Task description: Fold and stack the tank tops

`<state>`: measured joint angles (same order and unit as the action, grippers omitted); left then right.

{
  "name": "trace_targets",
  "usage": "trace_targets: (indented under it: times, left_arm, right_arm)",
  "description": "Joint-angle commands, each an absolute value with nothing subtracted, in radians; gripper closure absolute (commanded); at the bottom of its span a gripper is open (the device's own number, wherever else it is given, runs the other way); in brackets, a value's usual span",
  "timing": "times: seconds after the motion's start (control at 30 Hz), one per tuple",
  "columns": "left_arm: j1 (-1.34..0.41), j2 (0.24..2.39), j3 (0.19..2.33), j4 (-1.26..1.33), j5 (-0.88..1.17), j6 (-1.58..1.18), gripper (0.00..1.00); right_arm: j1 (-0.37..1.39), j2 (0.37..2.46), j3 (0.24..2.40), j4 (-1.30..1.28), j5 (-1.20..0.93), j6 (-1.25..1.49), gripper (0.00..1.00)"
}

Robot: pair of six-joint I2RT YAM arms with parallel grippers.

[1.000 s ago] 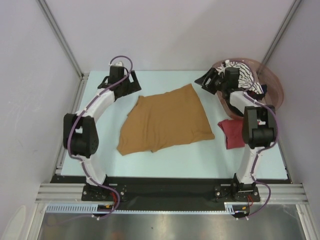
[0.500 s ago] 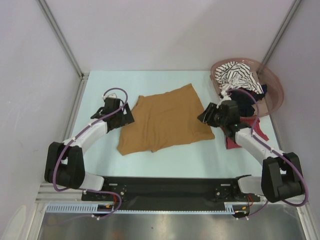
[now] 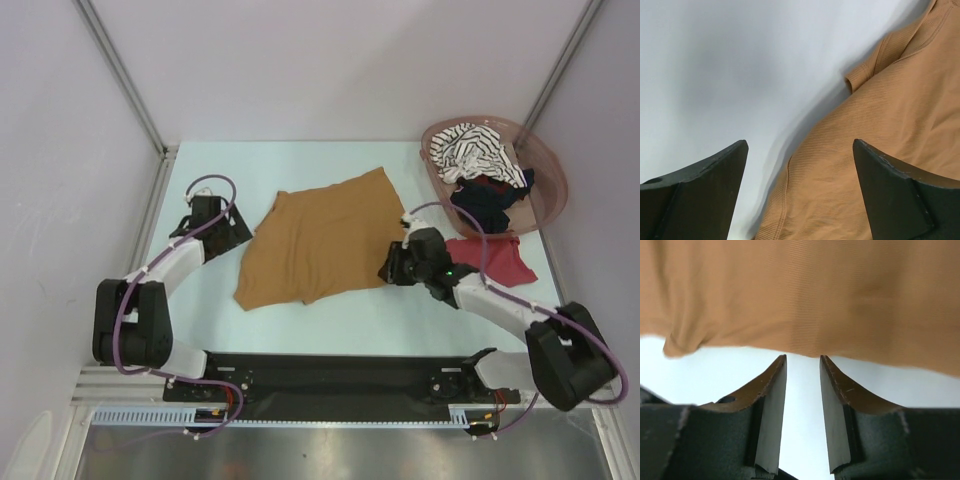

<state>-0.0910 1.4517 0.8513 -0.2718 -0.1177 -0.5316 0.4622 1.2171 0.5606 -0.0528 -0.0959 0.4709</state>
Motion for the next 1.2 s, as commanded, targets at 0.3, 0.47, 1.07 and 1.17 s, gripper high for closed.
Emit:
trace_targets:
  times: [0.3, 0.47, 1.07, 1.17]
  left_arm:
    - [0.106, 1.511, 0.795, -0.097, 0.173, -0.577, 0.15]
    - [0.199, 1.491, 0.711, -0.003, 0.232, -0.650, 0.14]
    - [0.445, 1.256, 0.528, 0.126, 0.301, -0.767, 0.11]
    - [0.445, 1.243, 0.523, 0.127, 0.302, -0.765, 0.11]
  right_arm:
    - [0.943, 1.667, 0.981, 0.049, -0.037, 0.345, 0.60]
    - [1.103, 1.844, 1.242, -0.029, 0.035, 0.298, 0.58]
    - [1.250, 2.275, 1.770, -0.219, 0.192, 0.221, 0.46]
    - [1.255, 2.324, 1.836, -0.281, 0.212, 0.210, 0.46]
